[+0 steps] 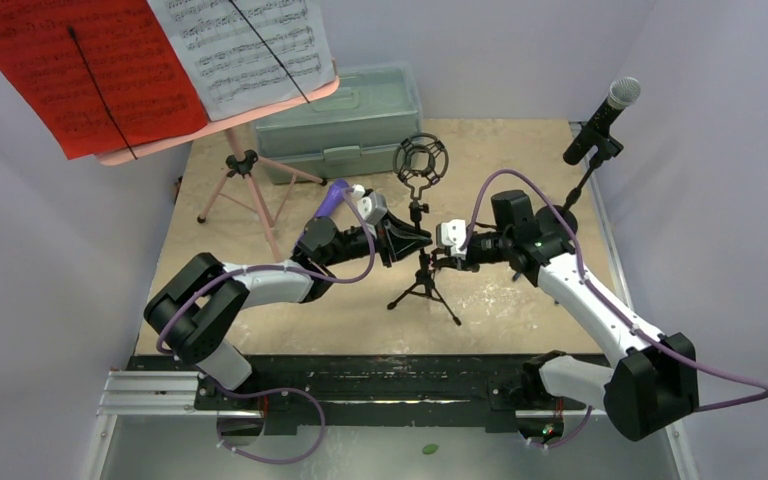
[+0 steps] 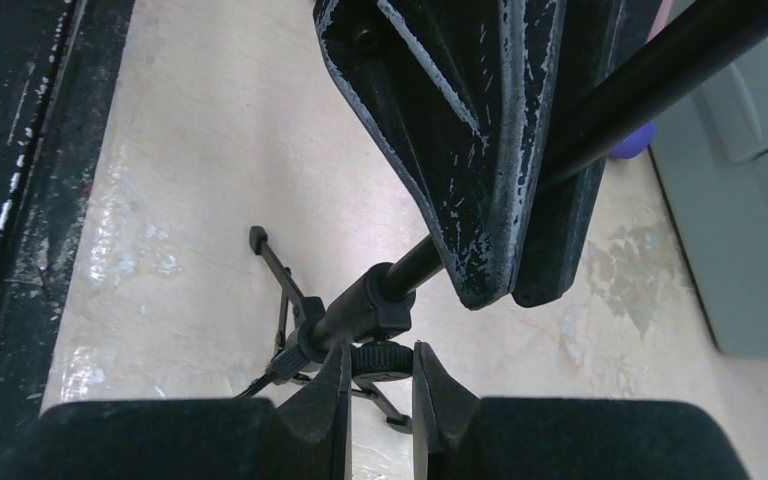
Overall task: Pack up the instrument practice props
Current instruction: Unscrew the knob on the microphone stand.
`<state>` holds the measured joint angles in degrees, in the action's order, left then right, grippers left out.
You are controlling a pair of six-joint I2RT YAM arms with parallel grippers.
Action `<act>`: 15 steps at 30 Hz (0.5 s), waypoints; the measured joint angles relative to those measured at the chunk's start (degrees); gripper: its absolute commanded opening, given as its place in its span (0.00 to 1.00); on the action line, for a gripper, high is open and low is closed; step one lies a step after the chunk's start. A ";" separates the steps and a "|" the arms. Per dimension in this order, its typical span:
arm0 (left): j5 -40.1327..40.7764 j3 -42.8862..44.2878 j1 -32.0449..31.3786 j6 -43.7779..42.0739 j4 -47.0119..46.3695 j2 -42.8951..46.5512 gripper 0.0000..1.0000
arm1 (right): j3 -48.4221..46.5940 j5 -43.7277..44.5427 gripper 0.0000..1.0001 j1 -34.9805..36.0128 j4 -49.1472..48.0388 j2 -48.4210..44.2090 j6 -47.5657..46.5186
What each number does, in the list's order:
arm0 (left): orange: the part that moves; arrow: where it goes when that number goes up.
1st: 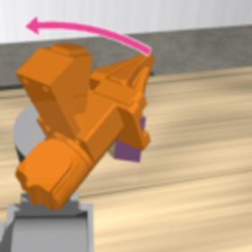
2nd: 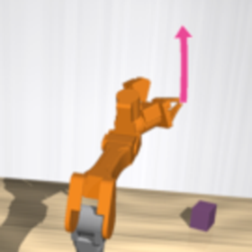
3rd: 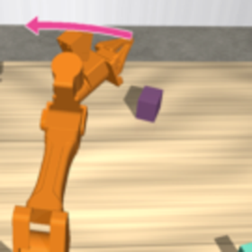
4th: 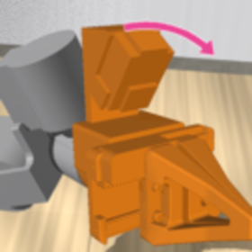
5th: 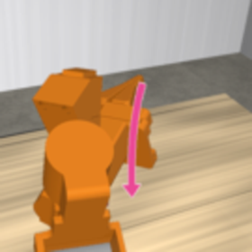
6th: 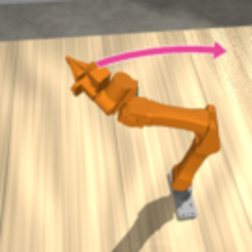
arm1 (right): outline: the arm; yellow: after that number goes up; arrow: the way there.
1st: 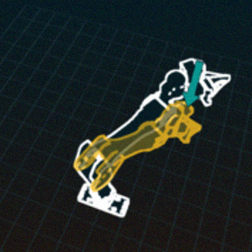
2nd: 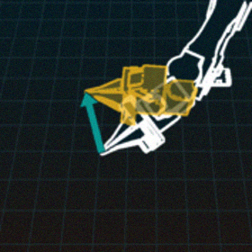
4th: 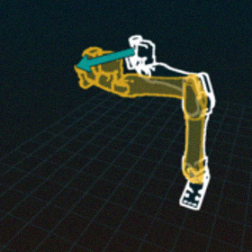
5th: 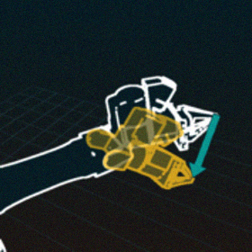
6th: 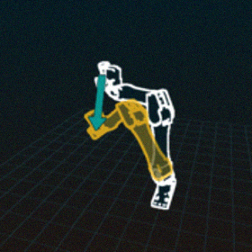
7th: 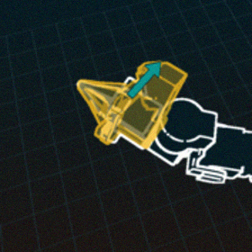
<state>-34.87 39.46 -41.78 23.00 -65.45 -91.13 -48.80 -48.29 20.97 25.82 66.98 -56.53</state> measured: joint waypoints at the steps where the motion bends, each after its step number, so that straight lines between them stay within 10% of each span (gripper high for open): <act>1: 0.20 0.00 0.02 0.00 -0.07 -0.07 0.00 | 0.33 0.83 0.00 0.15 -0.72 -0.31 0.13; 9: 0.98 0.00 0.09 0.13 -0.90 -0.52 0.00 | 0.57 2.51 0.62 0.37 -1.73 -0.63 1.92; 15: 0.59 0.00 0.09 0.20 -0.94 -0.55 0.00 | 0.28 -2.19 0.77 -5.60 0.24 -0.46 5.92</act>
<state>-34.28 39.46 -41.69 23.20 -66.39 -91.68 -48.51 -50.48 15.38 26.06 66.52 -50.61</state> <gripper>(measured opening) 0.133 0.744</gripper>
